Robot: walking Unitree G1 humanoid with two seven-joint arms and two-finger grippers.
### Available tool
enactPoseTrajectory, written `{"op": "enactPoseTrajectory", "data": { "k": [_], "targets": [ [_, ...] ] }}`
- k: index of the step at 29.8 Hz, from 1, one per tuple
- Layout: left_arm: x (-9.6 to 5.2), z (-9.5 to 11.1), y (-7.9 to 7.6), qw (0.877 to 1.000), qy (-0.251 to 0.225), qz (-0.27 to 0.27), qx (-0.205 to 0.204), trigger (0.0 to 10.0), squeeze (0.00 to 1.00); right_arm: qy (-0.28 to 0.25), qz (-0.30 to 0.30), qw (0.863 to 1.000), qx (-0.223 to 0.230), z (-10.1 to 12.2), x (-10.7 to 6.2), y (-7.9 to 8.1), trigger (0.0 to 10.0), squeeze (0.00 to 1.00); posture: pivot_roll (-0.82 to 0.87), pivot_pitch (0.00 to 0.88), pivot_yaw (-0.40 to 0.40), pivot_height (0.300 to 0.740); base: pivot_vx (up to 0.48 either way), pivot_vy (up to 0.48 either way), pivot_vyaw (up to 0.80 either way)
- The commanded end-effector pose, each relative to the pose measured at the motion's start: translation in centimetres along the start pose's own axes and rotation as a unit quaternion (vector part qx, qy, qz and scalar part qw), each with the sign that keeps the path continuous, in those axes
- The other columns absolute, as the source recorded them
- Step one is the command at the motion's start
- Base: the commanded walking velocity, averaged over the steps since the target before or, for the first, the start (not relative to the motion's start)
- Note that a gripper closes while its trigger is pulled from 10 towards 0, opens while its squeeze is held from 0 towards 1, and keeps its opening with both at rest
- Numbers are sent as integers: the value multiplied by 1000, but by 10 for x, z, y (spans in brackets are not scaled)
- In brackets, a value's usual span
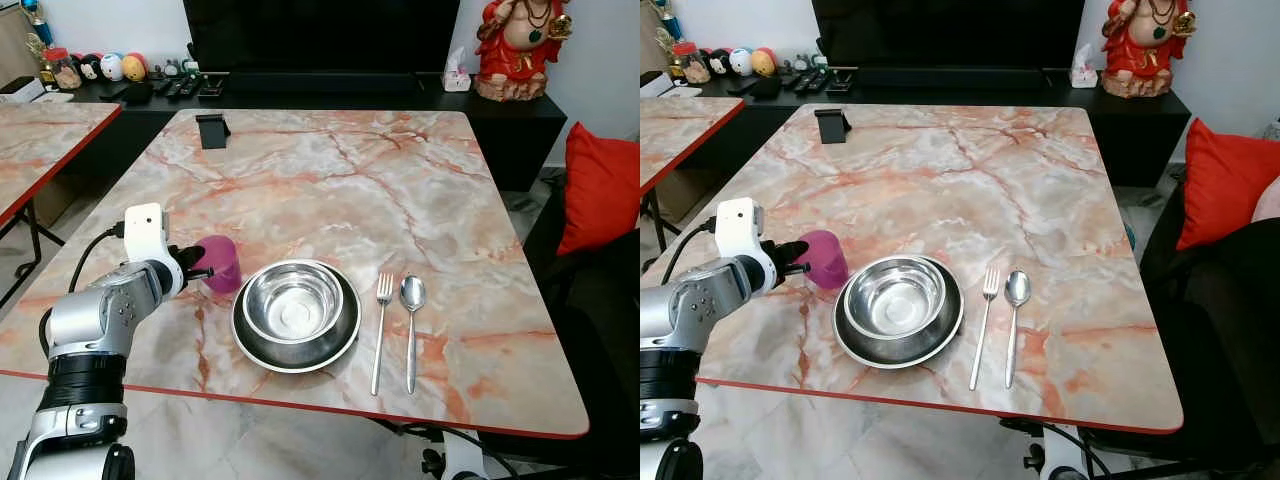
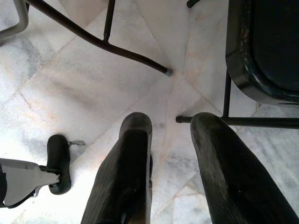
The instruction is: Setting the table
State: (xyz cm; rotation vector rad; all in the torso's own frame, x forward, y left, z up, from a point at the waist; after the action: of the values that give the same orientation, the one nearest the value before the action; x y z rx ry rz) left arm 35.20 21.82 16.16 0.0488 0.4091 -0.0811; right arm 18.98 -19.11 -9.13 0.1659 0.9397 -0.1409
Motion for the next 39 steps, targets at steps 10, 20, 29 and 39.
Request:
{"op": "enactPoseTrajectory", "data": {
  "k": [10, 20, 29, 39],
  "targets": [
    [3, 4, 1, 1000, -7, 17, 11, 10000, 0, 5, 2, 1000, 0, -3, 0, 3, 10000, 0, -39, 0, 57, 740, 0, 0, 0],
    [4, 5, 1, 1000, -12, 22, 5, 10000, 1000, 6, 2, 1000, 0, -3, 0, 3, 10000, 0, -37, 0, 57, 740, 0, 0, 0],
    [4, 10, 2, 999, -27, 35, -4, 10000, 1000, 6, 3, 1000, -1, -3, 0, 3, 10000, 0, -37, 0, 54, 740, 0, 0, 0],
    [3, 16, 3, 998, -41, 40, -19, 10000, 0, 6, 3, 1000, -1, -3, 0, 2, 10000, 0, -33, 0, 50, 740, 0, 0, 0]
  ]
}}
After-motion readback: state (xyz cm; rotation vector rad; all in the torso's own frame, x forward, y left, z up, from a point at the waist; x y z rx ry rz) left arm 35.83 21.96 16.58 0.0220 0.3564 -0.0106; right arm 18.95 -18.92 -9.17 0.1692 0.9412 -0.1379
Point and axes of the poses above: a point about 5 cm out from each wrist's last joint towards the gripper, its own x axis pointing out of the wrist towards the gripper, its own z axis along the axis of the wrist's last joint, y = z × x, the point moved 1 cm from there along x, pointing out of the wrist towards the gripper, and after that the axes turned 13 degrees about x, right-handed, at the moved point
